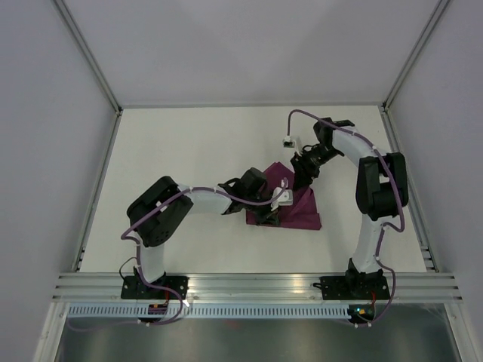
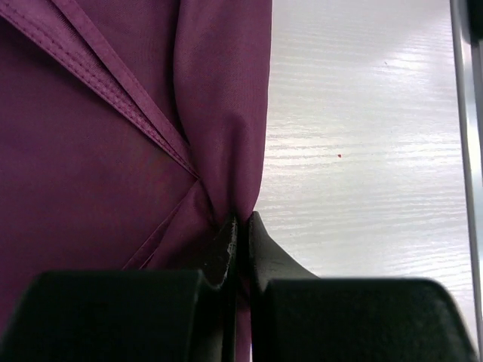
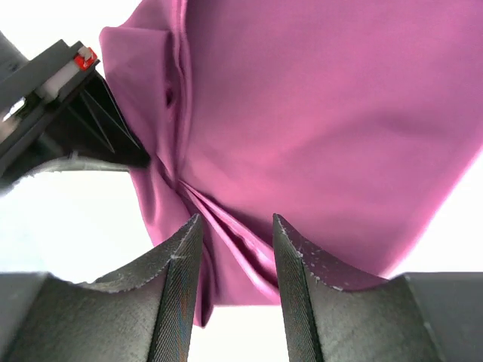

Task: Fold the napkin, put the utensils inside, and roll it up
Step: Roll the napkin with the utensil

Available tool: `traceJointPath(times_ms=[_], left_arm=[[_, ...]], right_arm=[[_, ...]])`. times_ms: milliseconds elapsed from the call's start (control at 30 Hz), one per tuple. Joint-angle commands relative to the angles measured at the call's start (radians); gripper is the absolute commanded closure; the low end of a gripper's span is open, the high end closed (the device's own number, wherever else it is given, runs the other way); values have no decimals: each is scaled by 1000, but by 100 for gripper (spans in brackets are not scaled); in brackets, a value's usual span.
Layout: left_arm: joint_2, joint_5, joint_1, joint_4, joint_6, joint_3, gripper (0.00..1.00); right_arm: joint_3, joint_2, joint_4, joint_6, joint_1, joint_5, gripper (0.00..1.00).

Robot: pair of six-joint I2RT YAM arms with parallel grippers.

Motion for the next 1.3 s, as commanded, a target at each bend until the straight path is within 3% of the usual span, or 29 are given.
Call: traceJointPath(times_ms=[0, 300, 400, 633, 1000, 1267], left_arm=[[39, 116, 31, -78, -80, 17, 98], [100, 263, 106, -114, -175, 71, 98], [119, 283, 115, -127, -188, 82, 98], [149, 338, 132, -145, -212, 102, 98], [183, 372, 151, -147, -240, 123, 98], [197, 388, 158, -147, -246, 128, 98]], right_arm=[[-82, -167, 117, 21, -52, -28, 52], [-533, -614, 399, -83, -40, 78, 48], [-667, -727, 469, -102, 21, 119, 48], [-925, -924, 741, -48, 298, 334, 44], [-1080, -950, 931, -26, 480, 496, 40], [-1117, -884, 1030, -11, 586, 593, 41]])
